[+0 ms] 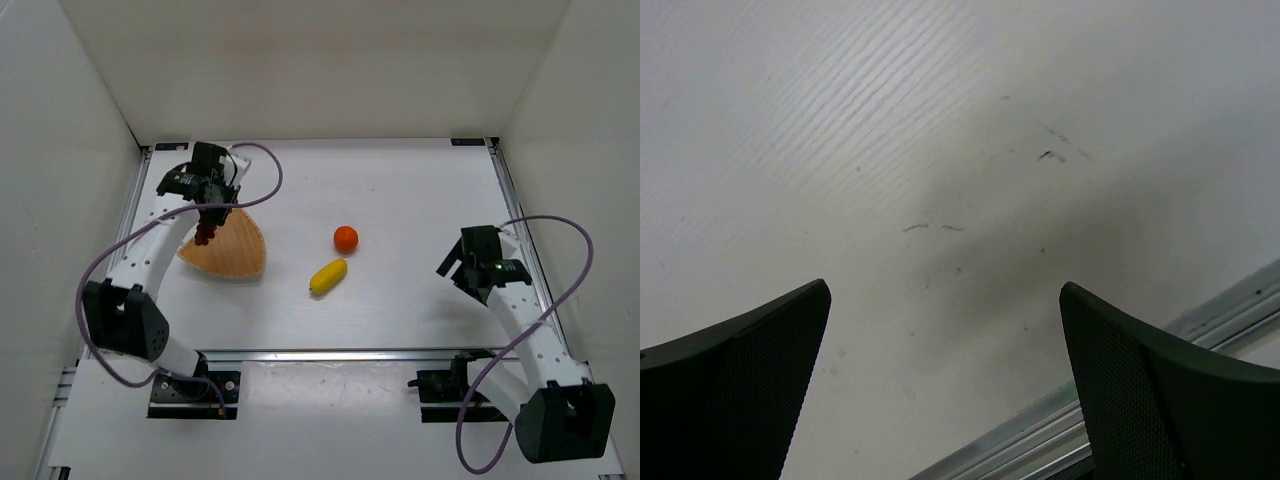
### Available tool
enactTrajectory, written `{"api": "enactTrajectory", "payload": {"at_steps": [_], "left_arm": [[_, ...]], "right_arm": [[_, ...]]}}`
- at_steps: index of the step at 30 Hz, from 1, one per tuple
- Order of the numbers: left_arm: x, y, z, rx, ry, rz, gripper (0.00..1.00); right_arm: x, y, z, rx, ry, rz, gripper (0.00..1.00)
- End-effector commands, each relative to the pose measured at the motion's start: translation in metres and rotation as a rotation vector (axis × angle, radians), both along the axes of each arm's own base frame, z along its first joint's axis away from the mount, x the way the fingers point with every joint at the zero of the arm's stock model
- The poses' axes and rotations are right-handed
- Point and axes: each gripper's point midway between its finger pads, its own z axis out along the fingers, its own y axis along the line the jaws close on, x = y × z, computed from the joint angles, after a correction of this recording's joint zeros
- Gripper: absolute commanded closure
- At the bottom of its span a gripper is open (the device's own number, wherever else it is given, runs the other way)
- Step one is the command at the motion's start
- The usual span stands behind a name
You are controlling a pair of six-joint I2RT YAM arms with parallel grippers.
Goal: Place and organize the fake fruits in the fruit bowl
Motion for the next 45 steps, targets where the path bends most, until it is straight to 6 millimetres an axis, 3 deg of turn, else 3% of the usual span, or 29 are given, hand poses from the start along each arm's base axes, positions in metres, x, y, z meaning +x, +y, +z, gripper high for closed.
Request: {"api": "enactTrajectory", "payload": {"at_steps": [1, 5, 7, 8, 9, 10, 13, 14, 15, 17, 18, 19, 20, 21, 22, 23, 24, 25, 26, 27, 28, 29, 31, 35, 39, 40, 44, 45], "left_arm": [[-0.007, 0.021, -0.054, 0.036, 0.124, 0.020, 0.76], [-0.004, 0.030, -0.075, -0.019, 0.191, 0.053, 0.73], [-0.003, 0.032, -0.083, -0.029, 0.213, 0.066, 0.60], [-0.003, 0.032, -0.086, -0.027, 0.223, 0.066, 0.44], [-0.003, 0.038, -0.088, -0.001, 0.227, 0.095, 0.08], [0.000, 0.041, -0.085, 0.011, 0.214, 0.116, 0.00], [0.008, 0.045, -0.032, -0.005, 0.091, 0.170, 0.00], [0.003, 0.048, -0.008, -0.003, 0.048, 0.178, 0.00], [0.010, 0.054, 0.030, 0.003, -0.044, 0.217, 0.00], [0.004, 0.064, 0.075, 0.013, -0.145, 0.266, 0.00], [0.000, 0.068, 0.093, 0.019, -0.187, 0.281, 0.00], [-0.004, 0.074, 0.117, 0.030, -0.245, 0.294, 0.00], [-0.008, 0.075, 0.124, 0.033, -0.263, 0.286, 0.00], [-0.019, 0.078, 0.138, 0.037, -0.304, 0.286, 0.00], [-0.024, 0.077, 0.133, 0.054, -0.291, 0.262, 0.00], [-0.032, 0.080, 0.130, 0.065, -0.279, 0.268, 0.00], [-0.042, 0.081, 0.131, 0.062, -0.289, 0.268, 0.00], [-0.050, 0.081, 0.112, 0.083, -0.238, 0.264, 0.00], [-0.056, 0.082, 0.104, 0.088, -0.222, 0.262, 0.00], [-0.067, 0.084, 0.102, 0.087, -0.227, 0.263, 0.00], [-0.075, 0.084, 0.082, 0.101, -0.178, 0.246, 0.00], [-0.080, 0.082, 0.077, 0.091, -0.168, 0.234, 0.00], [-0.091, 0.072, 0.069, 0.059, -0.152, 0.176, 0.00], [-0.106, 0.070, 0.050, 0.074, -0.097, 0.134, 0.00], [-0.106, 0.070, 0.047, 0.082, -0.087, 0.126, 0.00], [-0.106, 0.070, 0.047, 0.082, -0.087, 0.126, 0.00], [-0.107, 0.069, 0.043, 0.078, -0.076, 0.120, 0.00], [-0.107, 0.069, 0.043, 0.078, -0.075, 0.120, 0.00]], "right_arm": [[0.019, 0.027, 0.003, 0.036, -0.013, 0.073, 0.01], [0.037, 0.064, 0.006, 0.057, -0.018, 0.165, 0.01], [0.049, 0.089, 0.012, 0.059, -0.020, 0.242, 0.01], [0.053, 0.098, 0.015, 0.060, -0.021, 0.265, 0.01], [0.056, 0.114, 0.012, 0.062, 0.005, 0.309, 0.01], [0.068, 0.127, 0.029, 0.082, -0.031, 0.332, 0.01], [0.081, 0.169, 0.037, 0.144, -0.011, 0.436, 0.01], [0.086, 0.180, 0.042, 0.150, -0.016, 0.467, 0.01], [0.098, 0.198, 0.051, 0.156, -0.032, 0.494, 0.01], [0.106, 0.220, 0.055, 0.191, -0.026, 0.536, 0.01], [0.112, 0.228, 0.045, 0.201, 0.005, 0.533, 0.01], [0.122, 0.239, 0.055, 0.237, -0.015, 0.526, 0.01], [0.127, 0.246, 0.052, 0.252, -0.005, 0.523, 0.01], [0.132, 0.252, 0.036, 0.253, 0.034, 0.515, 0.01], [0.142, 0.261, 0.042, 0.278, 0.019, 0.504, 0.01], [0.147, 0.264, 0.023, 0.266, 0.070, 0.489, 0.01], [0.145, 0.266, 0.016, 0.264, 0.113, 0.489, 0.01], [0.149, 0.269, 0.012, 0.264, 0.134, 0.473, 0.01], [0.159, 0.276, 0.007, 0.265, 0.149, 0.458, 0.01], [0.157, 0.272, 0.000, 0.241, 0.191, 0.437, 0.01], [0.160, 0.274, -0.003, 0.235, 0.205, 0.434, 0.01], [0.161, 0.275, -0.014, 0.229, 0.233, 0.420, 0.01], [0.164, 0.278, -0.017, 0.232, 0.239, 0.408, 0.01], [0.155, 0.281, -0.028, 0.252, 0.272, 0.369, 0.01], [0.144, 0.281, -0.038, 0.255, 0.307, 0.354, 0.01], [0.137, 0.285, -0.046, 0.251, 0.334, 0.365, 0.04], [0.132, 0.287, -0.060, 0.240, 0.365, 0.359, 0.37], [0.135, 0.289, -0.062, 0.239, 0.365, 0.359, 0.41]]}}
